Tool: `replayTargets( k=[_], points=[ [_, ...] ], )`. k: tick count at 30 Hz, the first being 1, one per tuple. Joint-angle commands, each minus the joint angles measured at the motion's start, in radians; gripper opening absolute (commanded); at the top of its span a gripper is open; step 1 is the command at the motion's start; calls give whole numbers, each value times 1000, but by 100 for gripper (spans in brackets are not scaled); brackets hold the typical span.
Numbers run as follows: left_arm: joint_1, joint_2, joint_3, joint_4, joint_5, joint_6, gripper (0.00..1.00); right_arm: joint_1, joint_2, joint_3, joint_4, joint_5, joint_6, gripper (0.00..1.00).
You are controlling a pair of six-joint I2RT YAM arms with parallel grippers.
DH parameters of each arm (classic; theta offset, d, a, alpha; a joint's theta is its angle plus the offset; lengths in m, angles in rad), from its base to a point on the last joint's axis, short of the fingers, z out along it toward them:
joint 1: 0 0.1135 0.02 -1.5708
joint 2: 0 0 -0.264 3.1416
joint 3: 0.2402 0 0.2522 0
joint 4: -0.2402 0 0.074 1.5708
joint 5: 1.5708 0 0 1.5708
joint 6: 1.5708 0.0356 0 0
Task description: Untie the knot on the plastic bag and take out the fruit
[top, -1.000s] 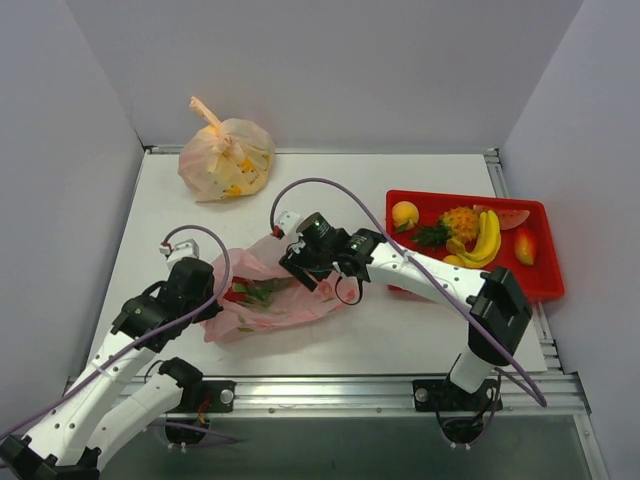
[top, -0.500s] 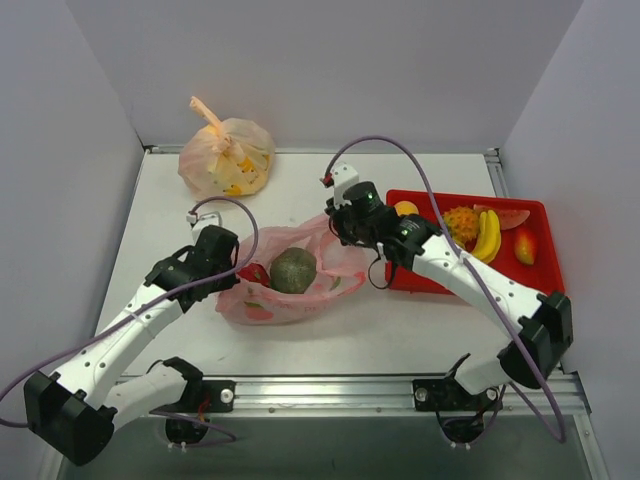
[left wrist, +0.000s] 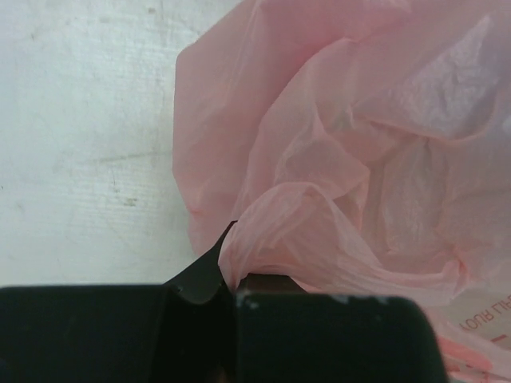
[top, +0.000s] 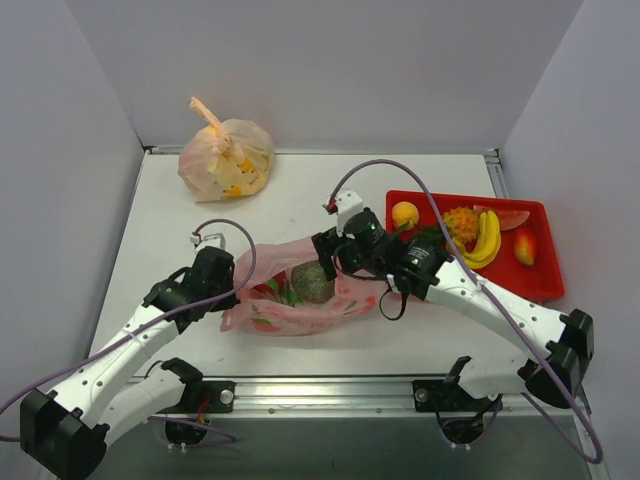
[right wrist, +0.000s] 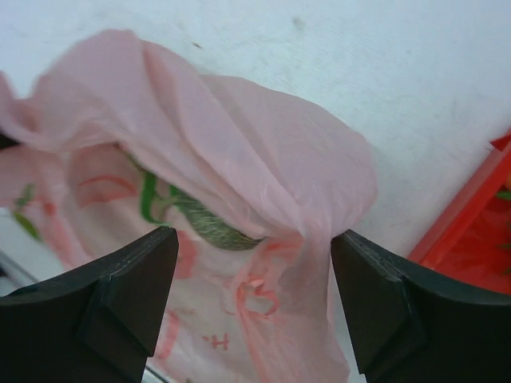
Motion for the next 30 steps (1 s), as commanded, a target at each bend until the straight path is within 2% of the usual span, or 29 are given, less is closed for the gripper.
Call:
replayTargets(
  k=[1,7,11,15,16,19,22,26,29,30],
  points=[
    [-2,-36,-20,-31,73,-31,0,84,-92,70,-27,0,45,78],
    [-27,-29,-19,-37,64,-46,0,167,-28,29,-34,-177,60,72],
    [-60,-4,-8,-48,13,-60,0,247,49,-3,-34,-218,-16,69],
    [-74,3,9,-57,-20,-81,0,297,109,-19,-69,-160,-47,67],
    [-76,5,13,-60,-23,-81,0,293,118,-46,-79,-72,-36,67],
    [-79,0,29,-62,-36,-75,0,216,146,-120,-82,-16,17,67],
    [-80,-3,26,-65,-43,-60,0,89,143,-154,-82,-5,88,68],
    [-80,-13,15,-75,-60,-42,0,23,57,-151,-53,52,82,68],
    [-80,-24,7,-77,-83,-39,0,-58,33,-141,-7,18,97,70],
    [-80,-26,9,-75,-86,-39,0,-83,32,-138,24,-52,99,72]
  ],
)
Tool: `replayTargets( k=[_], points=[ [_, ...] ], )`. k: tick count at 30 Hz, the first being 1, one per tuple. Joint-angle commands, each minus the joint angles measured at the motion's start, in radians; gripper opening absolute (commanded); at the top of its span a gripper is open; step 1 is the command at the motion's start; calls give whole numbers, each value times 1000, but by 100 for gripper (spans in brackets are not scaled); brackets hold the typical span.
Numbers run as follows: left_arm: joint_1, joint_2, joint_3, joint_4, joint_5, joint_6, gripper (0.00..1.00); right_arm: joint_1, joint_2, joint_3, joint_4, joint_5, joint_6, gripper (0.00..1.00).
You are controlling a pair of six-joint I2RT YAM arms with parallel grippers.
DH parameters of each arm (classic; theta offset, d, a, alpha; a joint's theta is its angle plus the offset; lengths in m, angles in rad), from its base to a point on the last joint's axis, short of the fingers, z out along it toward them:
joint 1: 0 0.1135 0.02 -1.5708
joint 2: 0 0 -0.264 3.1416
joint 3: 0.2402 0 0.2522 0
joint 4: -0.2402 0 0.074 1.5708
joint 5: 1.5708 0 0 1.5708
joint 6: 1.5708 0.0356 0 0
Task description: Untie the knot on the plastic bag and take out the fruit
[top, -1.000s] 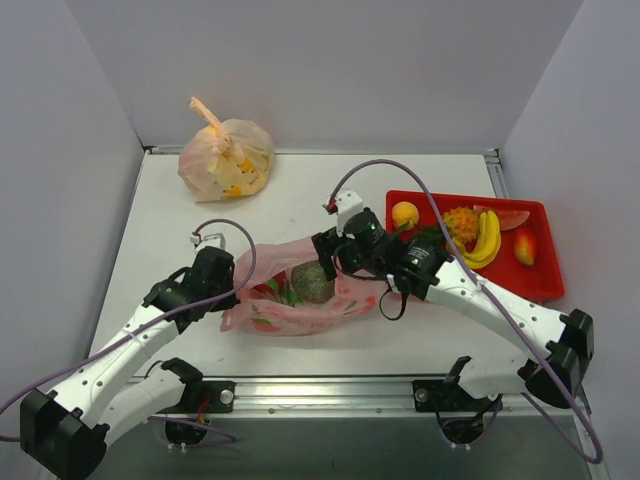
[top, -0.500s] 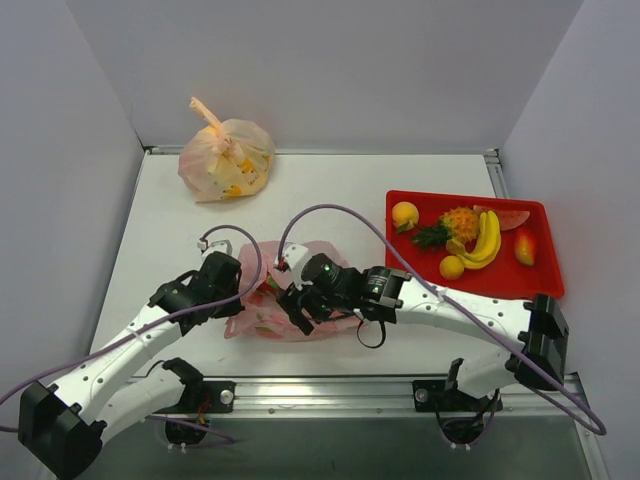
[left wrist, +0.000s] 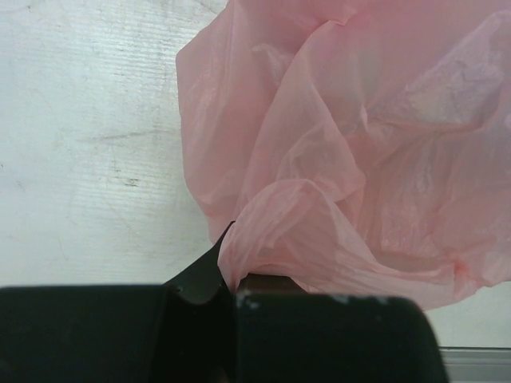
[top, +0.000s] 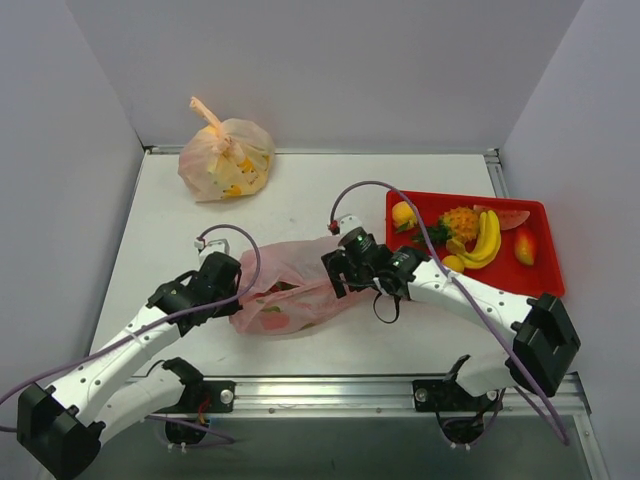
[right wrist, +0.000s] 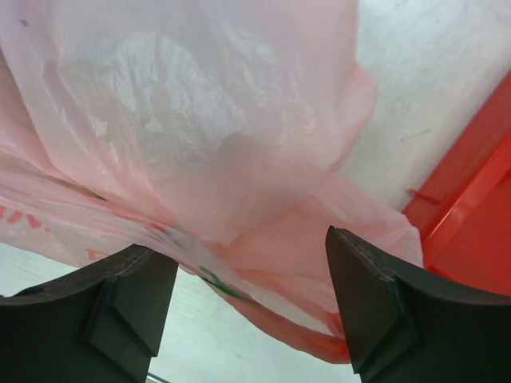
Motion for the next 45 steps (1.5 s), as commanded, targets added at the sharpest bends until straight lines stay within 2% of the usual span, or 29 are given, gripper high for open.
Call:
replayTargets(
  k=[1,6,9,12,14,15,16,20,26,28,30,33,38,40,42,45],
  points=[
    [-5,-17,31,-11,-54,19,0,-102,-46,31,75,-58,27,75],
    [7,35,65,44,-104,36,0,-176,52,104,182,-110,38,77],
    [41,95,112,92,-138,56,0,-192,155,192,187,-115,7,78],
    [55,161,181,130,-111,78,0,-192,200,267,177,-113,-17,83],
    [53,188,217,131,-69,81,0,-182,156,281,157,-149,-28,89],
    [50,190,221,131,-52,79,0,-161,129,275,146,-146,-36,96],
    [47,182,218,132,-26,78,0,-150,103,267,137,-140,-57,100],
    [43,129,186,127,18,38,0,-61,-25,255,56,-83,-103,100],
    [38,40,149,75,26,-4,0,71,-115,275,-9,31,-110,100],
    [38,9,148,51,23,-7,0,72,-109,289,-9,-19,-96,96],
    [38,-9,139,43,31,-11,0,80,-67,306,-12,-49,-88,85],
    [33,-33,122,43,52,-17,0,85,11,324,-8,-63,-55,73],
    [18,-40,89,32,65,-39,0,89,149,313,-6,-116,-18,69],
    [13,-46,74,25,64,-51,0,110,167,290,-18,-184,-22,59],
    [12,-48,65,17,60,-65,0,144,180,263,-73,-254,-34,52],
    [13,-43,57,15,60,-77,0,210,216,246,-190,-308,-85,52]
  ],
)
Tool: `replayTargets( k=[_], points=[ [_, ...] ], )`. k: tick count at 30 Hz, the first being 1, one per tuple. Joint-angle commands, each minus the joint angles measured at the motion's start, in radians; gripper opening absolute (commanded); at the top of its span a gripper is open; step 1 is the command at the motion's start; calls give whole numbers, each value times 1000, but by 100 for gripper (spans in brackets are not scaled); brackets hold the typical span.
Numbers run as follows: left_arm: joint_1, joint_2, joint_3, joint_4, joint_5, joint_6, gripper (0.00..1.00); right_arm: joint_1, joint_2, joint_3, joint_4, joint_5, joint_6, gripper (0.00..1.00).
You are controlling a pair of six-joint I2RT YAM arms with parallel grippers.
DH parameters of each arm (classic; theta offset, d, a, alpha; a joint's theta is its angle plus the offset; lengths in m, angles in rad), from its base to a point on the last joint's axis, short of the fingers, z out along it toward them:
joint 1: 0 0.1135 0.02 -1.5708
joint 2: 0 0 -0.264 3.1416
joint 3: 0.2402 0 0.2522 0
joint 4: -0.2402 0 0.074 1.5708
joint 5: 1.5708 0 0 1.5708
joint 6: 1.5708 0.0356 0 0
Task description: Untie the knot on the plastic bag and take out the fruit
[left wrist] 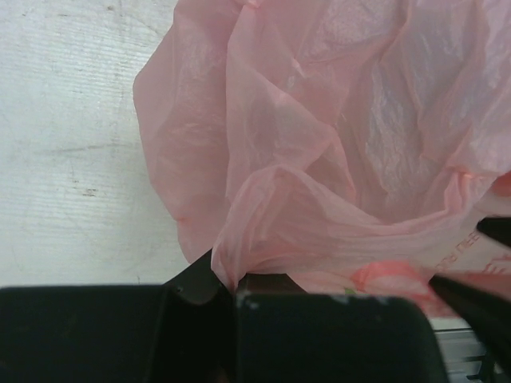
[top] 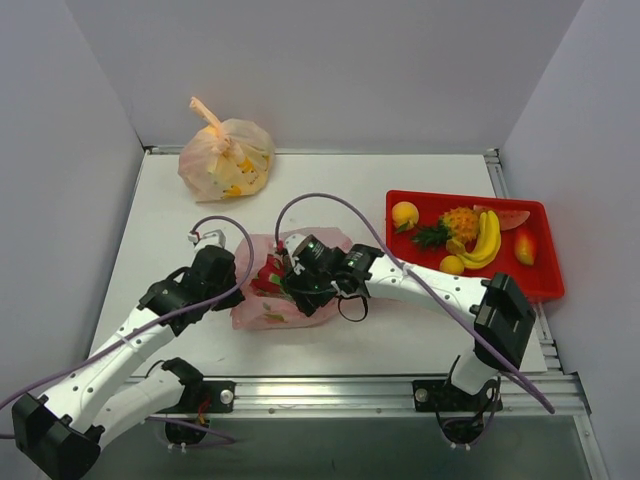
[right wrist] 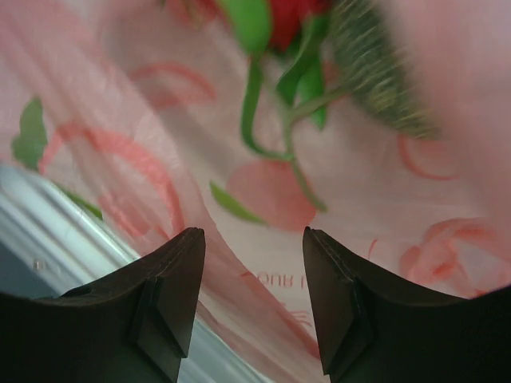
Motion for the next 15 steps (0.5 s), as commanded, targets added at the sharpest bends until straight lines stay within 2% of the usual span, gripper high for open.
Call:
replayTargets(
  k=[1,7,11,15],
  points=[
    [-6,-9,-5,-7,3,-35,0,83,20,-15,-158,-98,-61,52],
    [-9,14,-15,-7,3,-48,0,194,62,-67,-204,-17,-124,55],
    [-9,16,-25,-9,2,-46,0,208,90,-59,-203,69,-144,55],
    [-10,13,-33,-15,16,-31,0,205,50,-41,-163,127,-141,57]
  ],
)
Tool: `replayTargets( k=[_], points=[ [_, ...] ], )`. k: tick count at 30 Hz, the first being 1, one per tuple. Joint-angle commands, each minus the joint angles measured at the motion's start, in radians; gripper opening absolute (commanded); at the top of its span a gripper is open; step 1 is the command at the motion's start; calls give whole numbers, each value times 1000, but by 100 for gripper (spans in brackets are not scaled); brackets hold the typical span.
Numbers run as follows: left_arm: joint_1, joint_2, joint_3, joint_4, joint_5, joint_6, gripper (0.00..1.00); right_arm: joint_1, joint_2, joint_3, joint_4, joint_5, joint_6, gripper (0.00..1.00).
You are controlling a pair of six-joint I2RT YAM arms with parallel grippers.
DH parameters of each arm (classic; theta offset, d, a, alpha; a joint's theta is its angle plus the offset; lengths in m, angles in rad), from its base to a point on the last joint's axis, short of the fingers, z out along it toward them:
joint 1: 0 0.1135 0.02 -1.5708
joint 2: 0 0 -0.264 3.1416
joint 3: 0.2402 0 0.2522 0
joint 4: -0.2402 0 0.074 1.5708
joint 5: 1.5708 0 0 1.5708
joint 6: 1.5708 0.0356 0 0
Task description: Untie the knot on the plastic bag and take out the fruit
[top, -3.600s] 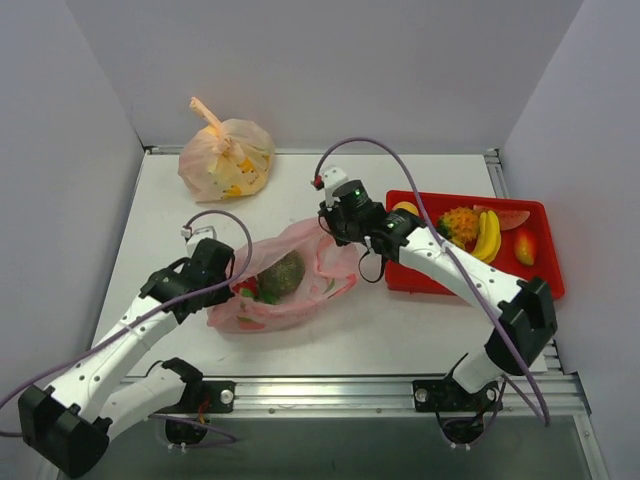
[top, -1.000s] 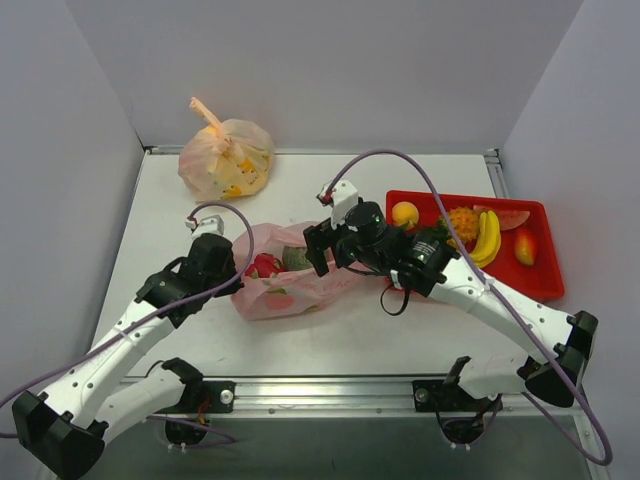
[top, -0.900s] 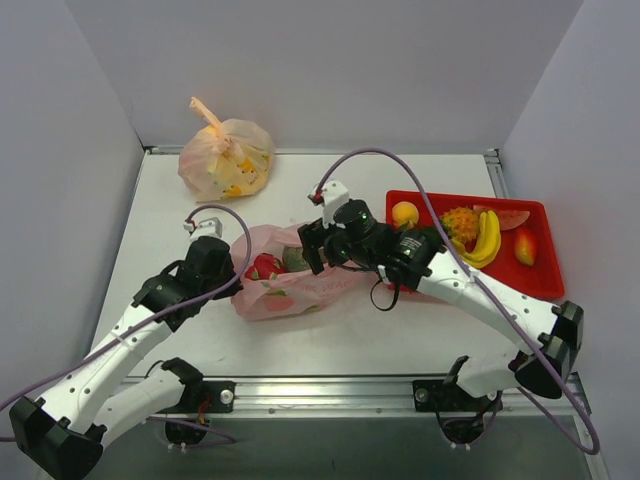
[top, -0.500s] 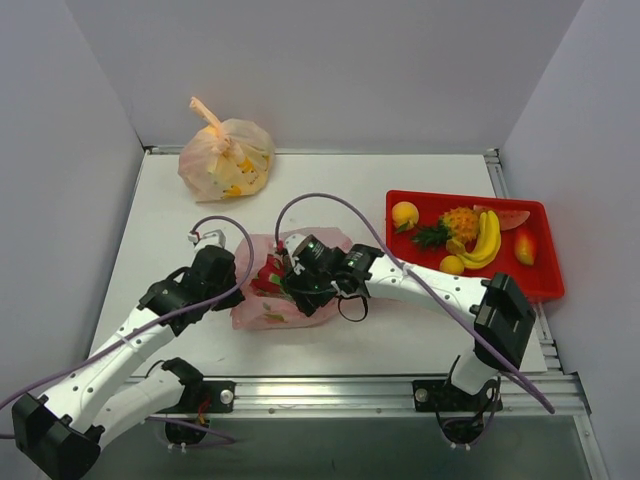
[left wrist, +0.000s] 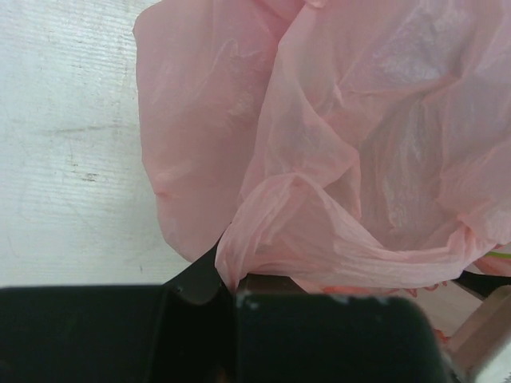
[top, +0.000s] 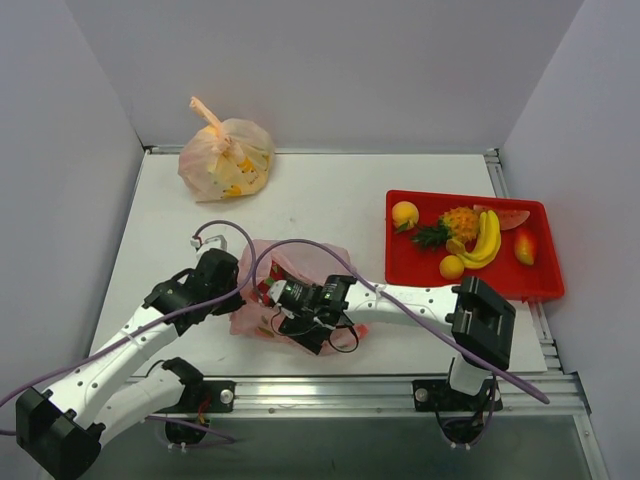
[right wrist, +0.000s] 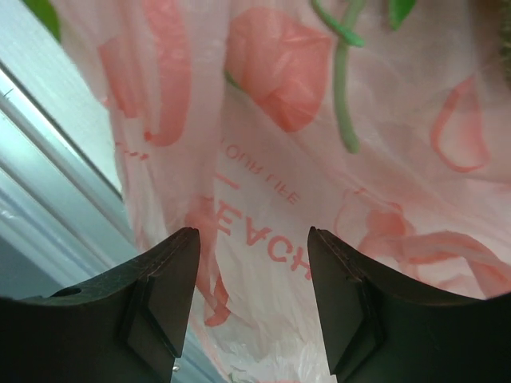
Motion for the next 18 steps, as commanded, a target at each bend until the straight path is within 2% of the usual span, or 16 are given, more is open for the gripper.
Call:
replayTargets(
  k=[1,8,12,18],
  points=[
    [-4,-4,1,-14,10,11,0,-6,-72,13,4,94,-18,57],
    [-4,-18,-10,-94,36,43,0,-39,-109,19,190,94,-21,56],
    [-5,-26,-9,-130,52,57,0,-66,-56,47,253,19,-22,53],
    [-4,-18,25,-177,64,81,0,-69,64,88,317,-4,-53,53]
  ],
)
